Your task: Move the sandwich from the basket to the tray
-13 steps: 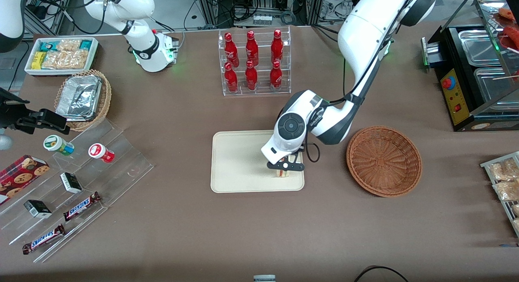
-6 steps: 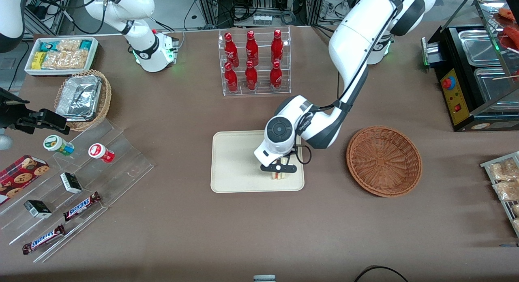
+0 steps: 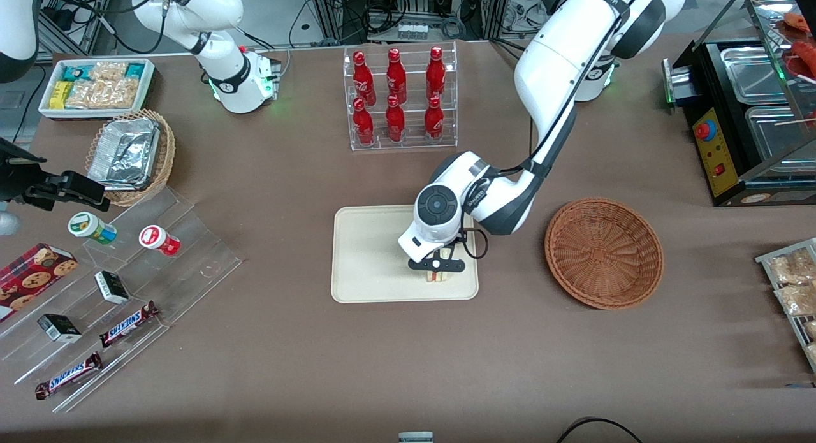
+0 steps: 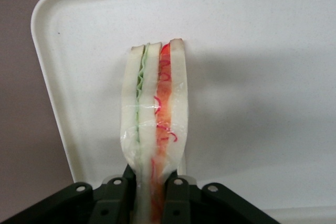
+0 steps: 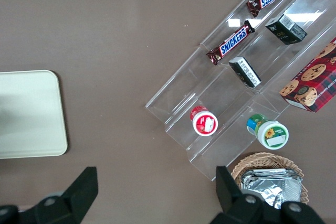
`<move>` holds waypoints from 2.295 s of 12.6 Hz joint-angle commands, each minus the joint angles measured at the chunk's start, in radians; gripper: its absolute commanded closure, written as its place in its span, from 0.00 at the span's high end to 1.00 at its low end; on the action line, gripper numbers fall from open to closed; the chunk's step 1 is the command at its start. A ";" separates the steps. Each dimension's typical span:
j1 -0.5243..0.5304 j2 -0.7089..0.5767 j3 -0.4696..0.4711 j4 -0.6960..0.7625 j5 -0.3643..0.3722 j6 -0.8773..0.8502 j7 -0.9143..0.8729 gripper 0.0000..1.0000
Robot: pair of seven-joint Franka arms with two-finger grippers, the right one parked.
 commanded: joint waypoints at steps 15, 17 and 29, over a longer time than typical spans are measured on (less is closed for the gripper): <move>0.072 -0.108 0.012 0.058 0.016 -0.099 -0.008 1.00; 0.137 -0.139 0.009 0.056 0.007 -0.099 0.000 1.00; 0.459 -0.355 0.009 0.045 -0.036 -0.401 0.269 1.00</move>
